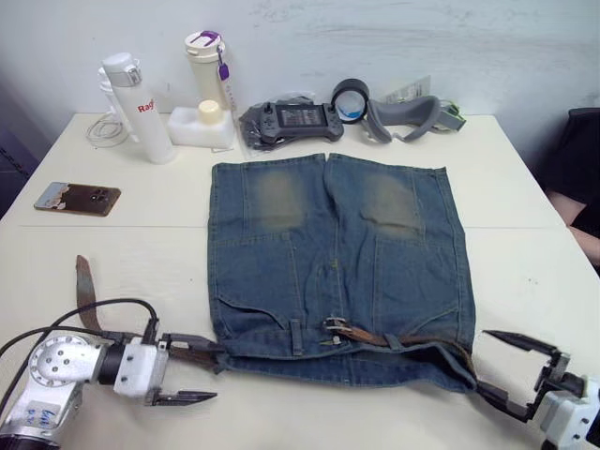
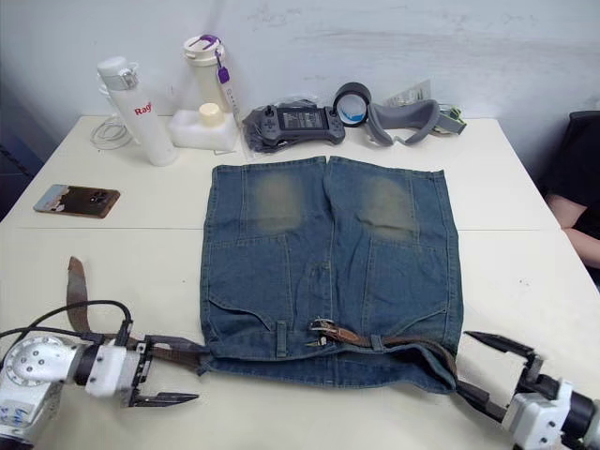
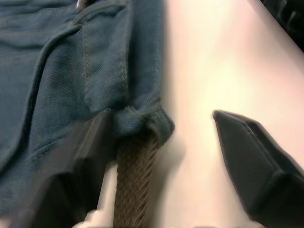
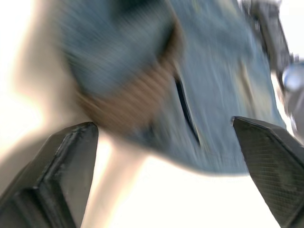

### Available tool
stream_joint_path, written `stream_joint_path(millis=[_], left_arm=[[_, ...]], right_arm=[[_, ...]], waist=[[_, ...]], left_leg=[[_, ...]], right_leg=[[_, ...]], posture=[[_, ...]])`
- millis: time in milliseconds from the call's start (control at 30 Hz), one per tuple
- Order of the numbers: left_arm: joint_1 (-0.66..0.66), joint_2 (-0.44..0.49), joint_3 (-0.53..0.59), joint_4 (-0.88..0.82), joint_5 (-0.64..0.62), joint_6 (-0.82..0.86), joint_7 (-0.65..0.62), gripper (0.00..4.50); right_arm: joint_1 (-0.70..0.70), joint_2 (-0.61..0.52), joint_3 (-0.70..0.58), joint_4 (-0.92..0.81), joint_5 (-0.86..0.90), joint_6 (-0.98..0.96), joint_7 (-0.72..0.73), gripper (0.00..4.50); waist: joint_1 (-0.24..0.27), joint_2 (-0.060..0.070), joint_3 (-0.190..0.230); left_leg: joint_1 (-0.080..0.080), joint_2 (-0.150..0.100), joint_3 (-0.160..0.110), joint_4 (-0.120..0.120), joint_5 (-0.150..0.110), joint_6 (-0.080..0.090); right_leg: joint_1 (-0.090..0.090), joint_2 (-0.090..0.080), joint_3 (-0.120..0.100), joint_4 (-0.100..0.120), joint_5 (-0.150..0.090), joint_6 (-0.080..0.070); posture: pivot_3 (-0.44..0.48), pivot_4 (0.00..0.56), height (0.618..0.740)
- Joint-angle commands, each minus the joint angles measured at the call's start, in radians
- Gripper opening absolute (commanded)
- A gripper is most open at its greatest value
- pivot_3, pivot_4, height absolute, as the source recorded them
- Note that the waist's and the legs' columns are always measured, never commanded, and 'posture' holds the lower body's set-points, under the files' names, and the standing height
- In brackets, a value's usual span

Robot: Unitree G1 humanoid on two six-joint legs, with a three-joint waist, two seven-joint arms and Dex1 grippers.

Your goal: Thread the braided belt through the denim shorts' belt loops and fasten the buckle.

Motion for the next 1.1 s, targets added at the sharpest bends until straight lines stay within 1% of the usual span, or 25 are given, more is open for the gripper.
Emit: stream_joint_path(millis=[33,100,133,200,233,267,333,367,400,433,467,533,567,633,667,733,767,867,933,1033,1100], left_arm=[[0.033,0.107,0.109,-0.111,-0.356,0.465,0.064,4.40],[0.021,0.157,0.194,-0.107,-0.619,0.717,0.130,4.40],[0.011,0.168,0.225,-0.101,-0.706,0.802,0.159,4.40],[-0.077,0.125,0.257,-0.053,-0.779,0.865,0.259,4.40],[-0.119,0.101,0.265,-0.034,-0.793,0.880,0.305,4.40],[-0.185,0.069,0.257,-0.012,-0.774,0.881,0.371,4.40],[-0.297,0.028,0.210,-0.005,-0.696,0.891,0.441,4.40],[-0.371,0.012,0.138,-0.003,-0.562,0.850,0.479,4.40],[-0.424,0.003,0.084,-0.002,-0.463,0.821,0.489,4.40],[-0.463,-0.004,0.048,0.005,-0.393,0.802,0.491,4.40],[-0.554,-0.021,-0.015,0.046,-0.307,0.809,0.527,4.40],[-0.680,-0.051,-0.091,0.119,-0.199,0.838,0.569,4.40],[-0.757,-0.067,-0.141,0.159,-0.135,0.849,0.577,4.40],[-0.880,-0.110,-0.208,0.235,-0.041,0.867,0.589,4.40],[-0.922,-0.120,-0.251,0.266,0.019,0.865,0.585,4.40],[-0.956,-0.143,-0.294,0.304,0.096,0.814,0.550,4.40],[-0.971,-0.166,-0.312,0.338,0.127,0.813,0.553,4.40],[-0.981,-0.204,-0.383,0.412,0.259,0.778,0.568,4.40],[-0.976,-0.248,-0.384,0.469,0.305,0.767,0.595,4.40],[-0.962,-0.285,-0.400,0.538,0.404,0.693,0.631,4.40],[-0.946,-0.309,-0.401,0.555,0.434,0.683,0.631,4.40]], right_arm=[[-0.086,-0.061,-0.062,0.150,0.020,0.040,-0.062,4.50],[-0.170,-0.106,-0.057,0.243,0.006,0.060,-0.076,4.50],[-0.202,-0.121,-0.052,0.276,0.000,0.062,-0.082,4.50],[-0.326,-0.149,-0.019,0.287,0.007,0.128,-0.080,4.50],[-0.372,-0.156,-0.004,0.284,0.008,0.148,-0.076,4.50],[-0.443,-0.147,0.021,0.264,0.029,0.227,-0.058,4.50],[-0.560,-0.118,0.083,0.209,0.064,0.380,0.003,4.50],[-0.620,-0.089,0.130,0.145,0.080,0.513,0.026,4.50],[-0.657,-0.067,0.166,0.089,0.087,0.625,0.039,4.50],[-0.679,-0.053,0.185,0.047,0.091,0.710,0.045,4.50],[-0.725,-0.021,0.225,-0.013,0.106,0.856,0.050,4.50],[-0.780,0.016,0.272,-0.098,0.126,1.061,0.059,4.50],[-0.825,0.042,0.309,-0.147,0.147,1.202,0.072,4.50],[-0.900,0.074,0.376,-0.214,0.175,1.478,0.097,4.50],[-0.924,0.079,0.416,-0.230,0.153,1.546,0.116,4.50],[-0.948,0.074,0.492,-0.233,0.071,1.580,0.137,4.50],[-0.974,0.090,0.514,-0.202,0.050,1.619,0.128,4.50],[-1.038,0.135,0.542,-0.108,0.014,1.702,0.104,4.50],[-1.058,0.151,0.560,-0.054,-0.027,1.695,0.086,4.50],[-1.078,0.177,0.556,0.009,-0.060,1.714,0.052,4.50],[-1.075,0.178,0.569,0.024,-0.072,1.747,0.068,4.50]], waist=[[-0.008,0.000,0.000],[-0.017,0.001,0.001],[-0.020,0.002,0.002],[-0.022,0.005,0.002],[-0.022,0.006,0.003],[-0.024,0.007,0.004],[-0.025,0.007,0.004],[-0.024,0.007,0.004],[-0.022,0.007,0.004],[-0.021,0.007,0.004],[-0.019,0.007,0.004],[-0.012,0.006,0.004],[-0.007,0.006,0.004],[0.001,0.006,0.004],[0.003,0.006,0.004],[0.006,0.006,0.004],[0.007,0.006,0.004],[0.005,0.006,0.004],[0.005,0.006,0.004],[0.005,0.004,0.003],[0.005,0.001,0.000]], left_leg=[[0.000,0.000,0.000,0.000,0.000,0.000],[0.000,0.000,-0.002,0.000,0.003,-0.004],[0.000,0.000,-0.002,0.001,0.004,-0.005],[0.000,0.000,-0.002,0.001,0.004,-0.005],[0.000,0.000,-0.002,0.001,0.004,-0.005],[0.000,0.000,-0.002,0.001,0.004,-0.005],[0.000,0.000,-0.002,0.002,0.005,-0.005],[0.000,0.000,-0.002,0.002,0.005,-0.006],[0.000,0.000,-0.002,0.002,0.005,-0.006],[0.000,0.000,-0.002,0.002,0.006,-0.007],[-0.002,0.000,-0.002,0.002,0.006,-0.007],[-0.004,0.000,-0.002,0.003,0.007,-0.008],[-0.007,0.000,-0.002,0.003,0.008,-0.007],[-0.012,-0.001,-0.002,0.005,0.008,-0.006],[-0.019,-0.001,-0.002,0.009,0.009,-0.005],[-0.022,-0.001,-0.001,0.011,0.009,-0.005],[-0.022,-0.001,-0.001,0.011,0.009,-0.005],[-0.023,-0.002,0.001,0.011,0.008,-0.004],[-0.022,-0.002,0.002,0.011,0.009,-0.004],[-0.020,-0.001,0.002,0.013,0.009,-0.004],[-0.019,-0.001,0.001,0.014,0.009,-0.004]], right_leg=[[0.000,0.000,0.000,0.000,0.000,0.000],[0.001,0.000,-0.001,0.000,0.000,-0.001],[0.001,0.000,-0.001,0.000,-0.001,-0.001],[0.001,0.000,-0.002,0.001,-0.001,-0.001],[0.001,0.000,-0.002,0.001,-0.002,-0.001],[0.001,0.000,-0.002,0.001,-0.002,-0.001],[0.000,0.001,-0.002,0.004,-0.002,-0.001],[0.000,0.001,-0.002,0.004,-0.002,-0.001],[0.000,0.001,-0.002,0.005,-0.002,-0.001],[0.000,0.002,-0.002,0.005,-0.002,-0.001],[-0.002,0.002,-0.002,0.005,-0.002,-0.001],[-0.004,0.003,-0.001,0.005,-0.002,-0.001],[-0.006,0.003,-0.001,0.008,-0.002,0.000],[-0.011,0.003,-0.001,0.011,-0.002,0.000],[-0.017,0.003,-0.001,0.014,-0.001,0.000],[-0.021,0.003,0.000,0.014,-0.001,0.000],[-0.021,0.003,0.000,0.014,-0.001,0.000],[-0.022,0.002,0.000,0.014,-0.001,0.001],[-0.023,0.002,0.001,0.014,-0.001,0.001],[-0.020,0.002,0.001,0.014,-0.001,0.001],[-0.019,0.002,0.001,0.015,-0.001,0.001]], posture=[[0.000,0.150,0.731],[0.000,0.150,0.731],[0.000,0.150,0.731],[0.000,0.150,0.731],[0.000,0.150,0.731],[0.000,0.150,0.731],[0.000,0.150,0.731],[0.000,0.150,0.731],[0.000,0.150,0.731],[0.000,0.150,0.731],[0.000,0.150,0.731],[0.000,0.150,0.731],[0.000,0.150,0.731],[0.000,0.150,0.731],[0.000,0.150,0.731],[0.000,0.150,0.731],[0.000,0.150,0.731],[0.000,0.150,0.731],[0.000,0.150,0.731],[0.000,0.150,0.731],[0.000,0.150,0.731]])
